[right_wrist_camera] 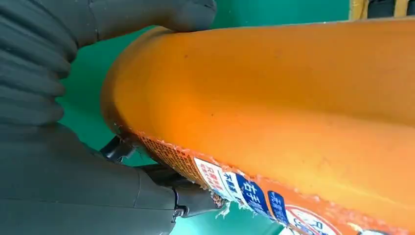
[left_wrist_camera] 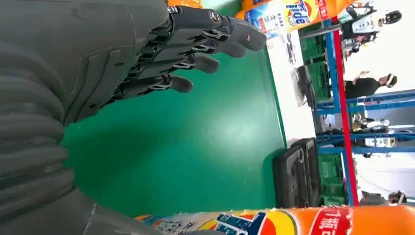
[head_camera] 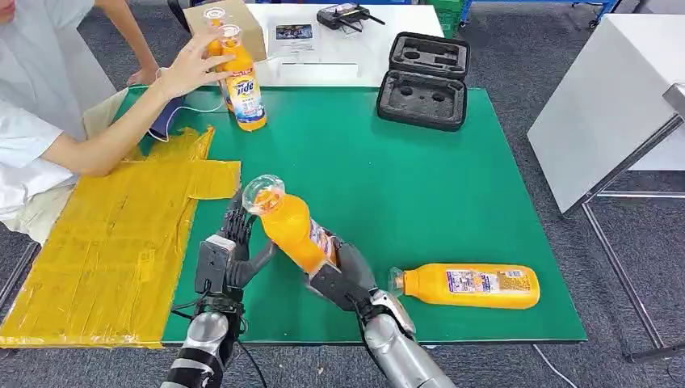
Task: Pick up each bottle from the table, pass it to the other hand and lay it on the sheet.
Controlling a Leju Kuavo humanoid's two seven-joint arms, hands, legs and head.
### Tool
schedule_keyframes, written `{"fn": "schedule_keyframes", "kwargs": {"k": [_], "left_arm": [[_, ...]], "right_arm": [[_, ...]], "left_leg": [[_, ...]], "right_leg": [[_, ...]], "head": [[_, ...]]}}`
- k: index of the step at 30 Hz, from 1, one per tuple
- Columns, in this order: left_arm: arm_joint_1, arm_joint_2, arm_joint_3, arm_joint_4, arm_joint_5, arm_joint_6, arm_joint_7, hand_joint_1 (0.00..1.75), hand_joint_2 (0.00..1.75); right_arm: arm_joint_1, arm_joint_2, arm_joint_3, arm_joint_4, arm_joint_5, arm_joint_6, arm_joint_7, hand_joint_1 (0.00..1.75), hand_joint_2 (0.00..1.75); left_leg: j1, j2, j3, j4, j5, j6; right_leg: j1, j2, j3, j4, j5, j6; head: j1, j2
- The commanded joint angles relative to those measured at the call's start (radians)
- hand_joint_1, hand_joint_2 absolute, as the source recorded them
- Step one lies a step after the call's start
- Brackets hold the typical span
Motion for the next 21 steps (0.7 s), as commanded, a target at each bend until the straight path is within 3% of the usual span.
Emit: {"fn": "schedule_keyframes", "kwargs": {"k": [1, 8, 21], "left_arm": [[-0.004, -0.001, -0.105, 0.024, 0.005, -0.088, -0.006, 0.00, 1.75], [0.018, -0.014, -0.219, 0.053, -0.057, -0.079, -0.014, 0.00, 1.75], [0.014, -0.011, -0.229, 0.076, -0.049, -0.072, -0.016, 0.00, 1.75]], "right_arm": [[0.006, -0.035, -0.082, -0.080, -0.066, 0.011, -0.012, 1.75, 1.75], [0.002, -0.033, -0.139, -0.133, -0.118, 0.027, -0.014, 1.75, 1.75], [0.004, -0.039, -0.160, -0.147, -0.131, 0.023, -0.018, 1.75, 1.75]], "left_leg": [[0.001, -0.002, 0.003, 0.000, -0.001, -0.001], [0.000, -0.001, 0.004, 0.000, -0.002, -0.001], [0.000, -0.001, 0.002, -0.001, -0.001, -0.001]], "right_leg": [[0.000, -0.001, 0.004, -0.001, -0.002, -0.001], [0.000, -0.001, 0.005, -0.001, -0.002, -0.001], [0.000, 0.000, 0.003, -0.001, -0.001, -0.001]], "head": [[0.000, 0.000], [0.000, 0.000], [0.000, 0.000]]}}
